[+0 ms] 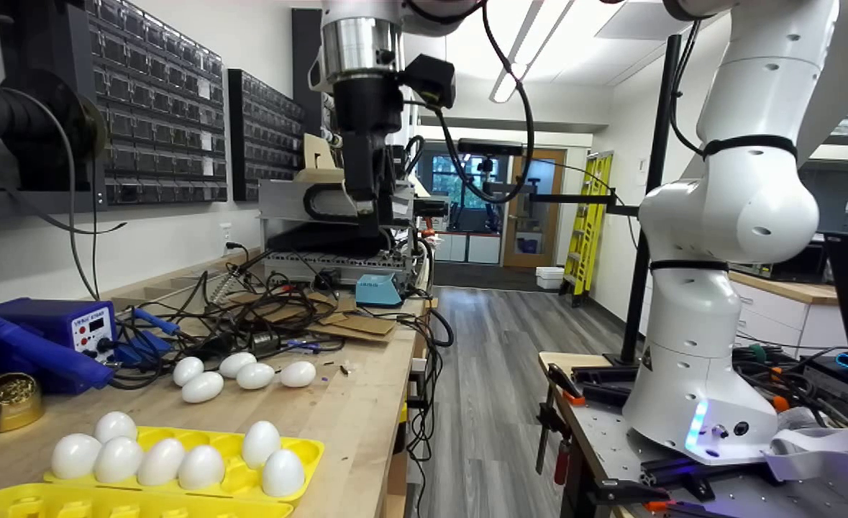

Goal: Take an egg from the tray and place it on the counter

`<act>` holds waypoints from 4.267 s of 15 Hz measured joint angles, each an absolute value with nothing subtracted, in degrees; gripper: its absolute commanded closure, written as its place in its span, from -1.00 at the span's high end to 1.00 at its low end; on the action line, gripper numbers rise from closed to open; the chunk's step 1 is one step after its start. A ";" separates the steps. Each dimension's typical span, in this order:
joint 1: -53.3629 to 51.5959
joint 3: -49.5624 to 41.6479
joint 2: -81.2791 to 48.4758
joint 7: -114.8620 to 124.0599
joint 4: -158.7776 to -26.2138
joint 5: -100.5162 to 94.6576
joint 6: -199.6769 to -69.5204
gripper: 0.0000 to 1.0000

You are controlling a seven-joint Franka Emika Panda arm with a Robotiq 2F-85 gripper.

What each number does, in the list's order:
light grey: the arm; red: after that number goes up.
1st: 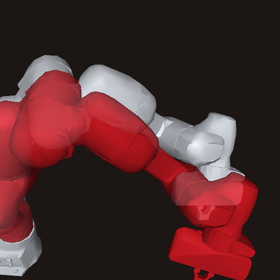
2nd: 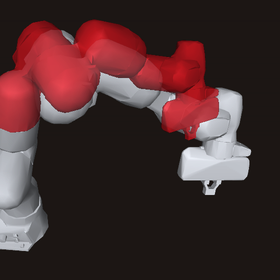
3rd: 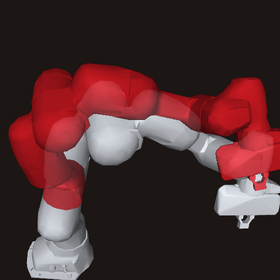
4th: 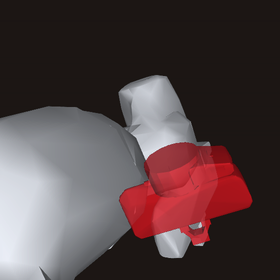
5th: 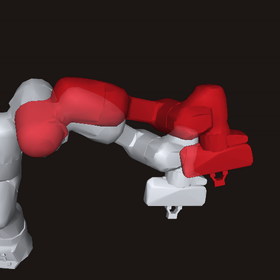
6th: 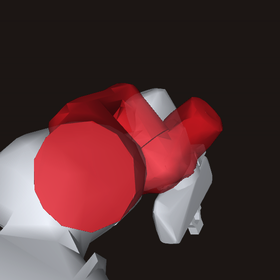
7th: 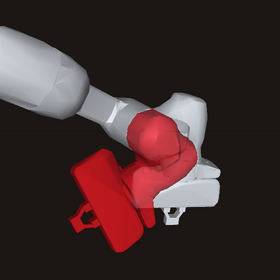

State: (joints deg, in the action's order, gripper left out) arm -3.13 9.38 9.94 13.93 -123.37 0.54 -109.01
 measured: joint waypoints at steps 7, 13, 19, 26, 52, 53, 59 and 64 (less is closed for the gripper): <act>-4.64 10.19 4.58 19.29 -125.91 -1.30 -116.46 1.00; -5.90 10.14 0.19 19.37 -125.11 -1.30 -118.22 1.00; -5.91 10.01 0.15 19.33 -125.10 -1.30 -118.22 1.00; -7.48 10.05 -3.29 19.45 -124.99 -1.31 -118.32 1.00; -15.12 6.42 -23.77 29.95 -116.28 -2.97 -132.96 1.00; -15.16 6.14 -24.21 29.95 -115.89 -2.98 -133.44 1.00; -15.23 4.48 -26.73 29.94 -113.92 -2.98 -134.63 1.00; -15.23 4.30 -27.51 29.93 -113.49 -2.63 -134.80 0.05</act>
